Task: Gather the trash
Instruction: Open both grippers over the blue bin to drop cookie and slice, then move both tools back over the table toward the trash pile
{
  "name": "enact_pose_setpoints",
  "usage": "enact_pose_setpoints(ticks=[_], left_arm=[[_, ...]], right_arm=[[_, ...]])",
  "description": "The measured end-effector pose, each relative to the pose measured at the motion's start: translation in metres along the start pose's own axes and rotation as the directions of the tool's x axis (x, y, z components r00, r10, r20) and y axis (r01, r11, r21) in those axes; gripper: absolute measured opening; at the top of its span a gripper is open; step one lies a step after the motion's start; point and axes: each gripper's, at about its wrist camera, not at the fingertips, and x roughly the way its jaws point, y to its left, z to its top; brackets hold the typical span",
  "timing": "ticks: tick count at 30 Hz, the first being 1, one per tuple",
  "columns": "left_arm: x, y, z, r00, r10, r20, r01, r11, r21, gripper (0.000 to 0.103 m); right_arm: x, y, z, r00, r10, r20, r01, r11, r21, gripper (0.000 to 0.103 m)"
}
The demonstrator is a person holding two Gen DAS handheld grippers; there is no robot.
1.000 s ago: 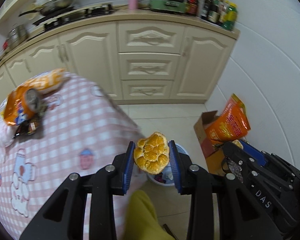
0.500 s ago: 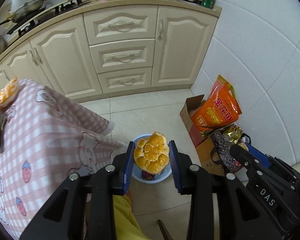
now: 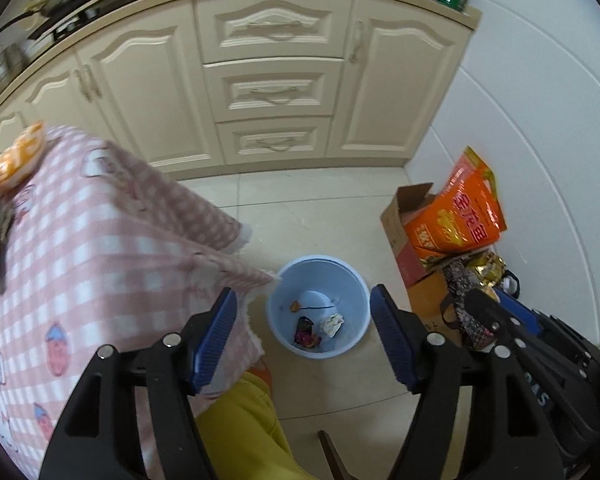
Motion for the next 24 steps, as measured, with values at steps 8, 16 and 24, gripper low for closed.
enact_pose_setpoints(ticks=[8,16,24], left_arm=[[-0.014,0.030,-0.004,1.000,0.023,0.009,-0.022,0.998,-0.061,0.068],[-0.020,0.031,-0.013,1.000,0.027,0.008,-0.027,0.999,-0.043,0.068],[-0.036,0.033,-0.026,1.000,0.016,0.026,-0.015,0.999,-0.042,0.068]], right_arm=[[-0.005,0.031,0.009,0.999,0.006,0.047,-0.002,0.998,-0.068,0.073],[-0.007,0.033,-0.002,1.000,0.003,0.020,-0.002,0.998,-0.056,0.073],[-0.021,0.039,-0.012,1.000,0.005,0.030,-0.004,0.999,-0.052,0.073]])
